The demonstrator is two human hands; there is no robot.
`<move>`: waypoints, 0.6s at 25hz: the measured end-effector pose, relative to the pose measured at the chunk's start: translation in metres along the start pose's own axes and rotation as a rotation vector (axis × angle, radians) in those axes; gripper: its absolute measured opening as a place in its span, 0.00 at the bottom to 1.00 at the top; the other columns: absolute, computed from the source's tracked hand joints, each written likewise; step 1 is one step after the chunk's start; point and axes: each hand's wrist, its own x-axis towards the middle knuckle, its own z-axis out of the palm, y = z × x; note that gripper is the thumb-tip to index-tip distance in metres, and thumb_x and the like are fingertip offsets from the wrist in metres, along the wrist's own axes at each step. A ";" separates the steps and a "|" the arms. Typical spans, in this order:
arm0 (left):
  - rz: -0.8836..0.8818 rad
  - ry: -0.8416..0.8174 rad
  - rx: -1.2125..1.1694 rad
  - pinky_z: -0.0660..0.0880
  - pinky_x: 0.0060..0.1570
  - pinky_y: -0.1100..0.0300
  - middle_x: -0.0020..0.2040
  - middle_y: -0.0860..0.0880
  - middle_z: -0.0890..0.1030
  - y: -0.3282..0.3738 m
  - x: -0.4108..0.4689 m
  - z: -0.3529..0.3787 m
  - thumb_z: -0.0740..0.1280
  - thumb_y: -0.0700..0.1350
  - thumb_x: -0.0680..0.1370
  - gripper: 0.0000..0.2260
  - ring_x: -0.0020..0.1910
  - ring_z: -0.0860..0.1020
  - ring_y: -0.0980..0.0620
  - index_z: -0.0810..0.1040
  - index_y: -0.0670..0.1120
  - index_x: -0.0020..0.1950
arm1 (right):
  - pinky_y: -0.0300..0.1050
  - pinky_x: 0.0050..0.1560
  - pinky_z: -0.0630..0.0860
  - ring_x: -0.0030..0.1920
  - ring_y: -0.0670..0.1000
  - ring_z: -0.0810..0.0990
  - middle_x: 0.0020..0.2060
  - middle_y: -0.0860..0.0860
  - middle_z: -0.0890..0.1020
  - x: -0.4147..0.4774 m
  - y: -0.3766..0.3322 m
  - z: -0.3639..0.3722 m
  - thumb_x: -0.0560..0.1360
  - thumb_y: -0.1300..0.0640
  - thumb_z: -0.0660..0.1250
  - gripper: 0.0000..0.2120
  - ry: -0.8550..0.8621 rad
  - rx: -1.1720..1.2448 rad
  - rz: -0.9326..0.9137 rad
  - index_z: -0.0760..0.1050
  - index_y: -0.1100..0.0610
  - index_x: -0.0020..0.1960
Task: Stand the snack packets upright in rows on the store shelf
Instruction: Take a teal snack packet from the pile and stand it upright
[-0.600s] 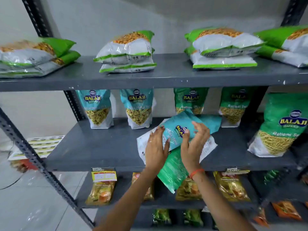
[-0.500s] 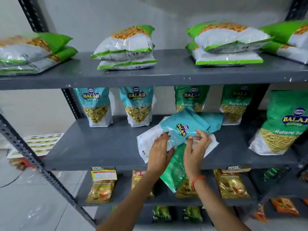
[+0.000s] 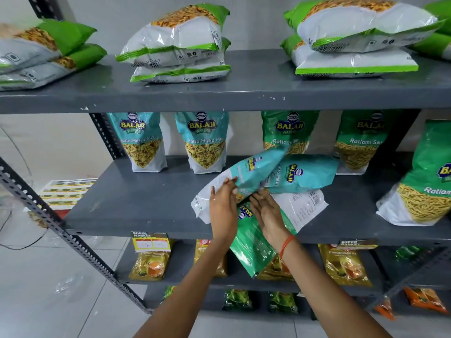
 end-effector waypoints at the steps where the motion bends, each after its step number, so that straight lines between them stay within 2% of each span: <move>1: -0.053 0.044 -0.054 0.68 0.61 0.57 0.53 0.45 0.83 0.000 0.010 -0.011 0.57 0.42 0.81 0.11 0.52 0.78 0.49 0.75 0.48 0.60 | 0.44 0.65 0.69 0.67 0.53 0.72 0.65 0.56 0.74 0.004 0.001 0.007 0.81 0.63 0.54 0.15 -0.017 -0.009 0.001 0.68 0.57 0.66; 2: -0.114 0.064 -0.106 0.72 0.49 0.57 0.47 0.46 0.82 -0.001 0.020 -0.022 0.58 0.44 0.81 0.09 0.44 0.78 0.51 0.74 0.49 0.57 | 0.44 0.66 0.67 0.68 0.53 0.70 0.68 0.55 0.71 0.008 0.003 0.014 0.81 0.60 0.54 0.17 -0.031 -0.018 -0.002 0.65 0.56 0.69; 3: -0.179 0.056 -0.167 0.72 0.42 0.57 0.44 0.48 0.81 -0.003 0.030 -0.034 0.59 0.45 0.80 0.07 0.38 0.77 0.54 0.74 0.48 0.55 | 0.44 0.67 0.66 0.69 0.52 0.69 0.70 0.54 0.69 0.010 0.005 0.021 0.81 0.57 0.54 0.19 -0.042 -0.038 -0.005 0.62 0.54 0.72; 4: -0.248 0.029 -0.249 0.73 0.40 0.57 0.44 0.48 0.81 -0.005 0.039 -0.048 0.60 0.46 0.80 0.06 0.38 0.77 0.55 0.73 0.46 0.54 | 0.44 0.68 0.65 0.69 0.51 0.69 0.71 0.53 0.68 0.013 0.007 0.027 0.81 0.54 0.55 0.21 -0.052 -0.063 -0.011 0.60 0.53 0.73; 6: -0.385 -0.014 -0.436 0.76 0.46 0.54 0.46 0.45 0.81 -0.015 0.053 -0.071 0.62 0.44 0.79 0.04 0.43 0.79 0.50 0.73 0.44 0.51 | 0.47 0.69 0.67 0.67 0.51 0.71 0.69 0.52 0.71 0.017 0.007 0.037 0.80 0.51 0.56 0.19 -0.058 -0.137 -0.036 0.66 0.53 0.70; 7: -0.454 -0.018 -0.509 0.76 0.47 0.53 0.44 0.45 0.81 -0.020 0.056 -0.082 0.63 0.43 0.79 0.03 0.45 0.78 0.48 0.73 0.44 0.49 | 0.48 0.67 0.70 0.64 0.50 0.74 0.65 0.52 0.75 0.017 0.003 0.042 0.80 0.51 0.56 0.15 -0.058 -0.174 -0.061 0.71 0.52 0.64; 8: -0.520 -0.020 -0.563 0.76 0.49 0.52 0.43 0.45 0.80 -0.023 0.058 -0.093 0.64 0.42 0.78 0.03 0.45 0.78 0.46 0.73 0.44 0.49 | 0.48 0.62 0.73 0.58 0.50 0.77 0.60 0.52 0.79 0.015 -0.003 0.047 0.80 0.53 0.57 0.10 -0.055 -0.199 -0.083 0.75 0.51 0.57; 10: -0.625 -0.039 -0.655 0.74 0.53 0.48 0.44 0.43 0.78 -0.027 0.059 -0.110 0.64 0.41 0.78 0.04 0.46 0.77 0.45 0.72 0.41 0.49 | 0.44 0.50 0.76 0.47 0.50 0.79 0.46 0.52 0.82 0.006 -0.017 0.057 0.79 0.58 0.59 0.08 -0.021 -0.241 -0.094 0.76 0.53 0.46; 12: -0.683 -0.085 -0.702 0.71 0.58 0.46 0.44 0.42 0.77 -0.030 0.057 -0.130 0.62 0.39 0.79 0.04 0.49 0.75 0.44 0.74 0.41 0.45 | 0.43 0.42 0.75 0.40 0.50 0.78 0.39 0.52 0.80 -0.006 -0.028 0.063 0.78 0.60 0.62 0.06 -0.007 -0.267 -0.088 0.77 0.60 0.47; 13: -0.709 -0.109 -0.698 0.70 0.56 0.47 0.43 0.43 0.76 -0.030 0.057 -0.140 0.62 0.39 0.79 0.06 0.49 0.73 0.44 0.74 0.42 0.43 | 0.44 0.40 0.75 0.37 0.50 0.78 0.37 0.53 0.80 -0.013 -0.034 0.065 0.77 0.61 0.62 0.06 -0.013 -0.295 -0.088 0.76 0.63 0.48; 15: -0.736 -0.166 -0.696 0.69 0.50 0.49 0.42 0.44 0.74 -0.029 0.057 -0.158 0.62 0.40 0.79 0.07 0.46 0.71 0.44 0.74 0.43 0.41 | 0.45 0.36 0.75 0.34 0.50 0.77 0.35 0.54 0.79 -0.031 -0.045 0.070 0.77 0.61 0.63 0.05 -0.046 -0.338 -0.085 0.76 0.62 0.46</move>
